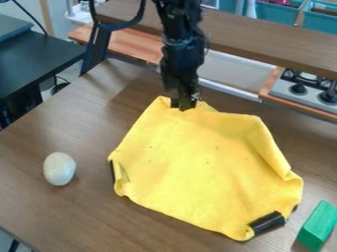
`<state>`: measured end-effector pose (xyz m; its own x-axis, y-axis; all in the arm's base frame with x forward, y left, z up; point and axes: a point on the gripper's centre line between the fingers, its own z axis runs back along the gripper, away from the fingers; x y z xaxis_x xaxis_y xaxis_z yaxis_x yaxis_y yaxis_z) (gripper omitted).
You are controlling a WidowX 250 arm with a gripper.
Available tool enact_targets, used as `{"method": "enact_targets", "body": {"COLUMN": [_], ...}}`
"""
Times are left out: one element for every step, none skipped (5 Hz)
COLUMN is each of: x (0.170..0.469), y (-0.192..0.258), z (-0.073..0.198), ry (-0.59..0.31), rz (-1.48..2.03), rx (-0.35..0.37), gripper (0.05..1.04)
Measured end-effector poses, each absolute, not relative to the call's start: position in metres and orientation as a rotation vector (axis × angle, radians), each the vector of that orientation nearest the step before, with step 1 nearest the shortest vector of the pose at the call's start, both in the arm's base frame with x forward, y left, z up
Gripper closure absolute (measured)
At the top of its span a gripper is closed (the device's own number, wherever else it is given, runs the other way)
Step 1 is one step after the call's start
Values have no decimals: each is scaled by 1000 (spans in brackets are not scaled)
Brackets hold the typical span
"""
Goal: Fold the cloth from top left to bottom right
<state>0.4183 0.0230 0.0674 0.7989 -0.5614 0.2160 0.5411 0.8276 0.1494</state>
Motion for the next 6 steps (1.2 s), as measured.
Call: {"method": "enact_targets", "body": {"x": [427,440,447,450,460,462], "y": [37,42,53,60,66,76], "z": [69,63,64,51,53,45], "ry": [-300,-296,-316,-295,-310,-306], "rz": [-623,-672,-682,-677,-658,-656], "rx": [113,135,152,181,188,201], "gripper": [83,83,83,83,83,83]}}
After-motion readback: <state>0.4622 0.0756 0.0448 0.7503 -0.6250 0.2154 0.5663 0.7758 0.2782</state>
